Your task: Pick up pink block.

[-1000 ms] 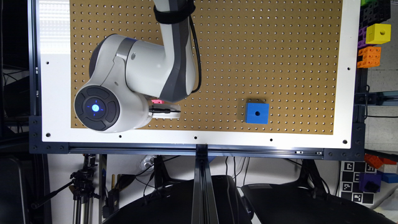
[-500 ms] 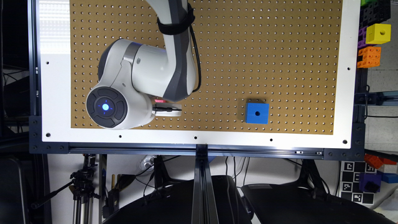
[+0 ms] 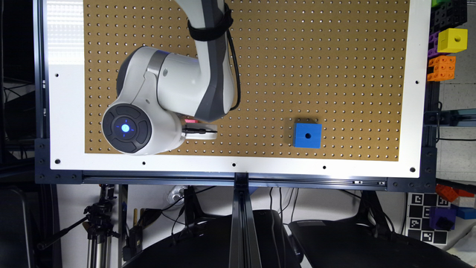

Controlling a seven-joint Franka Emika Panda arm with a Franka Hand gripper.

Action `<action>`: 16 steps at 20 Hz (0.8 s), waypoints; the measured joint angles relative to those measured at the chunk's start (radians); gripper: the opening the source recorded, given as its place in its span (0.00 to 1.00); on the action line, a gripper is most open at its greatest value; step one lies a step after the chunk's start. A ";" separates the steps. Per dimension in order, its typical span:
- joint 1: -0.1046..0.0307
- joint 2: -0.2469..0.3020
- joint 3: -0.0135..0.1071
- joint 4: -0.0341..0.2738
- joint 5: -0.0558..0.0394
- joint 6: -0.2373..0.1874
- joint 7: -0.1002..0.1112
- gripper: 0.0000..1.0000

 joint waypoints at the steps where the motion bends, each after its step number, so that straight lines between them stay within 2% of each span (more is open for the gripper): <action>1: 0.000 -0.004 0.000 0.000 0.0000 -0.004 0.000 0.00; 7: 0.000 -0.043 0.000 0.000 0.0000 -0.041 0.000 0.00; 16: 0.000 -0.164 0.000 -0.001 0.0000 -0.165 0.000 0.00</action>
